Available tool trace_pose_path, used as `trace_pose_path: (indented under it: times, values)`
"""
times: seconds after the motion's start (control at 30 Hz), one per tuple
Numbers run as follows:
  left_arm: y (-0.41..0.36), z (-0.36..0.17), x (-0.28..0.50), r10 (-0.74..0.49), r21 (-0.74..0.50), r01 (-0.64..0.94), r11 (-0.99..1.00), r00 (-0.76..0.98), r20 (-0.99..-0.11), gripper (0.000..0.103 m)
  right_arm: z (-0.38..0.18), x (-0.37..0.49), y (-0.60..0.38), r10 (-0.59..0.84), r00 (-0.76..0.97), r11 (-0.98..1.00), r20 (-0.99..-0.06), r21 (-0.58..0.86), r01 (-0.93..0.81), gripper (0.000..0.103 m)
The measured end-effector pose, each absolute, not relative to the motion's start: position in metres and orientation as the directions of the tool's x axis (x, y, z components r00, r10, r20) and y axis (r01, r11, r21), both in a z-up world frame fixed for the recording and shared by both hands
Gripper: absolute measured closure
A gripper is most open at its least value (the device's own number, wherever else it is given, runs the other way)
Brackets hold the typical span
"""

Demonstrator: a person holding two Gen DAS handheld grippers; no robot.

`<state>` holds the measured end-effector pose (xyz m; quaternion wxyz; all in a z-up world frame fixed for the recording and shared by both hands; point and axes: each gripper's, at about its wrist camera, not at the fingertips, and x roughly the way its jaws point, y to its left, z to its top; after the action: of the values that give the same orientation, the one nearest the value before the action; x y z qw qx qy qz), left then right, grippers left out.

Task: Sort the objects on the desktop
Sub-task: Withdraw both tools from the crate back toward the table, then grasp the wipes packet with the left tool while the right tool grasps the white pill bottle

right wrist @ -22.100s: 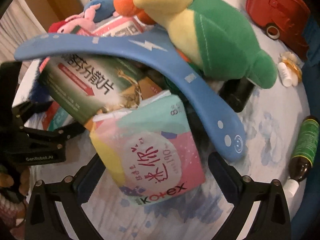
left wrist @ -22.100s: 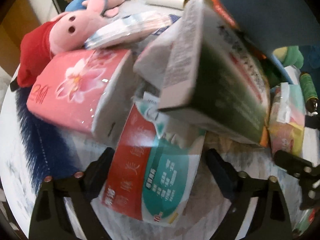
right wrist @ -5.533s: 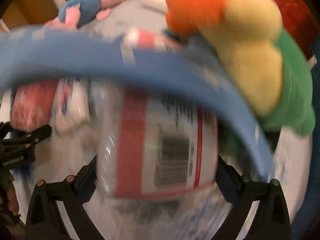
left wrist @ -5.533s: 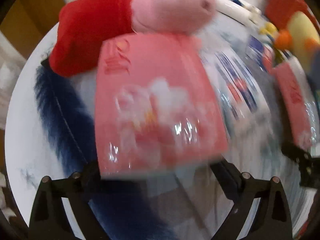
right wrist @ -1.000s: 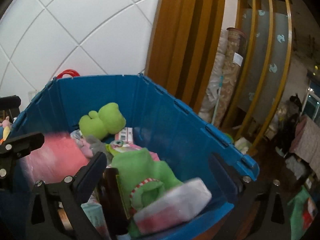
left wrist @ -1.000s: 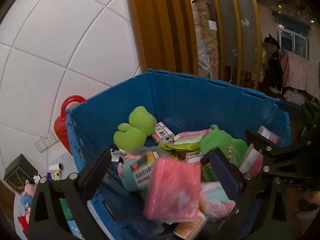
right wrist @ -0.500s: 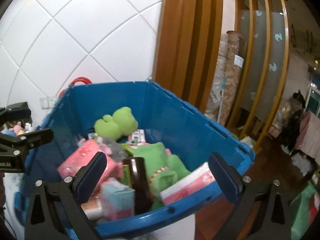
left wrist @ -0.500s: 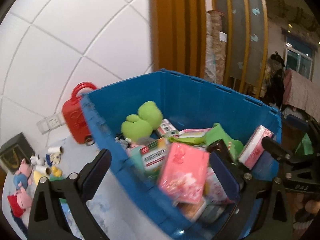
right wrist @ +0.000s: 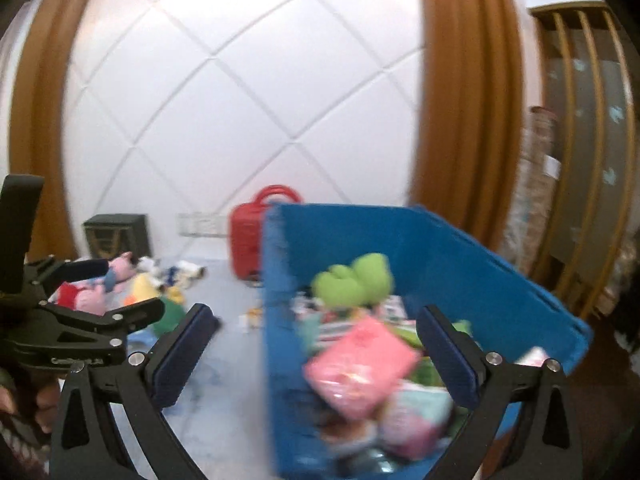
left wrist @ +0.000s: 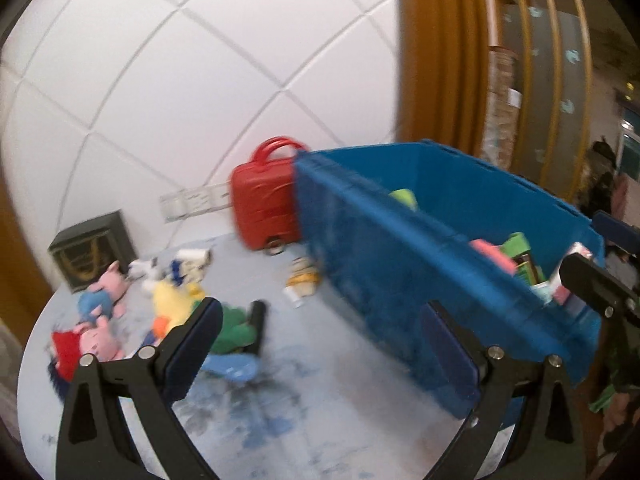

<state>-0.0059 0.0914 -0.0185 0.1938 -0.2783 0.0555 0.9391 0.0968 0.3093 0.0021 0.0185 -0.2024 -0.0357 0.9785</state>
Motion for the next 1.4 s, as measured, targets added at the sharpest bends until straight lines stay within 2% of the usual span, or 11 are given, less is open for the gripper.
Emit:
trace_pose_path:
  times: [0.23,0.6,1.03,1.4]
  values:
    - [0.002,-0.049,-0.025,0.218,0.001,-0.273,-0.962,-0.769,-0.601,0.003,-0.026,0.064,0.230,-0.059,-0.877,-0.993,-0.477,-0.065,0.102,0.000]
    - [-0.126,-0.118,-0.058,0.037,-0.014,-0.039,-0.999,-0.687,-0.725,0.003,-0.088,0.010,0.163,-0.137,-0.779,-0.982,-0.612,-0.022,0.190,0.000]
    - [-0.197,-0.193,-0.118,-0.065,-0.010,0.133,-0.991,-0.549,-0.833,0.003,-0.153,-0.078,0.148,-0.138,-0.653,-0.978,-0.745,-0.001,0.208,0.000]
    - [-0.209,-0.270,-0.209,-0.067,-0.002,0.167,-0.986,-0.409,-0.910,0.003,-0.233,-0.179,0.163,-0.076,-0.514,-0.992,-0.854,0.015,0.122,0.000]
